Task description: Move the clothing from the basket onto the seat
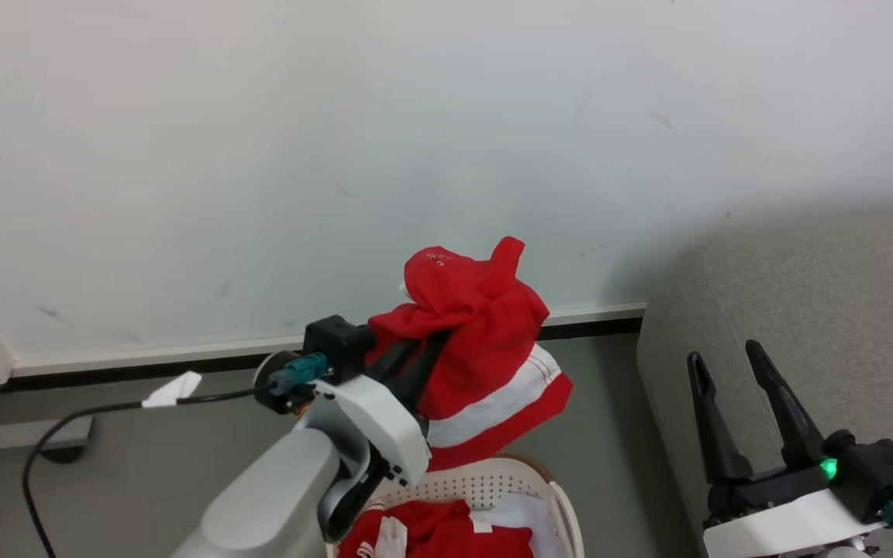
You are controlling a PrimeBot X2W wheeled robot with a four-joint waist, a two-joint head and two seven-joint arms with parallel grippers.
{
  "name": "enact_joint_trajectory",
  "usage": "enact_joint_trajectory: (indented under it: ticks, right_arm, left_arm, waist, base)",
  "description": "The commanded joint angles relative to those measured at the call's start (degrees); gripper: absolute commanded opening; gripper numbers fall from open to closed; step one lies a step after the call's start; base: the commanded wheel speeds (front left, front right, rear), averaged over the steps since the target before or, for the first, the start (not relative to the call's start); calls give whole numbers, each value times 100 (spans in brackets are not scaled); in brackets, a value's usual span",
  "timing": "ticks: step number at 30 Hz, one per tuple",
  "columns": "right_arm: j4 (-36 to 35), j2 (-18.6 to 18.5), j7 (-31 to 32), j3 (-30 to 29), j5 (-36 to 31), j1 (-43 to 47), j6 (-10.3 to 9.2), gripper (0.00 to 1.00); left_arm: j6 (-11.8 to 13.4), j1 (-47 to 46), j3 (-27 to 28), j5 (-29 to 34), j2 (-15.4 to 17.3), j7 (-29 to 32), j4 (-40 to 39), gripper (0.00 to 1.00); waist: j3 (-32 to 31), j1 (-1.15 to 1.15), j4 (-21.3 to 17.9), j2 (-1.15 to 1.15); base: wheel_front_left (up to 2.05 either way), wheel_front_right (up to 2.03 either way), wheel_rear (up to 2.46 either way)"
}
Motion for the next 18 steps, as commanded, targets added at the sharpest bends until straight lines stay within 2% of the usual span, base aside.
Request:
enact_joint_trajectory:
  ticks: [1, 8, 14, 18]
  right_arm:
    - [34, -26, 5, 41, 13, 67, -12, 100]
    - [-24, 11, 5, 277, 62, -58, -12, 100]
    - [-17, -184, 5, 640, 237, -112, -12, 100]
    - [113, -410, 5, 1146, 379, -255, -12, 100]
  left_arm:
    - [86, 50, -2, 6, 135, 39, -182, 0]
    - [506, 290, 141, -87, 478, 383, -1357, 0]
    - [693, 521, 142, -134, 660, 617, -1979, 0]
    - [752, 607, 110, -128, 712, 710, -2238, 0]
  waist:
    - [-35, 2, 24, 0]
    - [-106, 2, -5, 0]
    - [-87, 2, -9, 0]
    - [-52, 2, 21, 0]
  base:
    - [0, 0, 0]
    - [0, 0, 0]
    - [0, 0, 0]
    - [0, 0, 0]
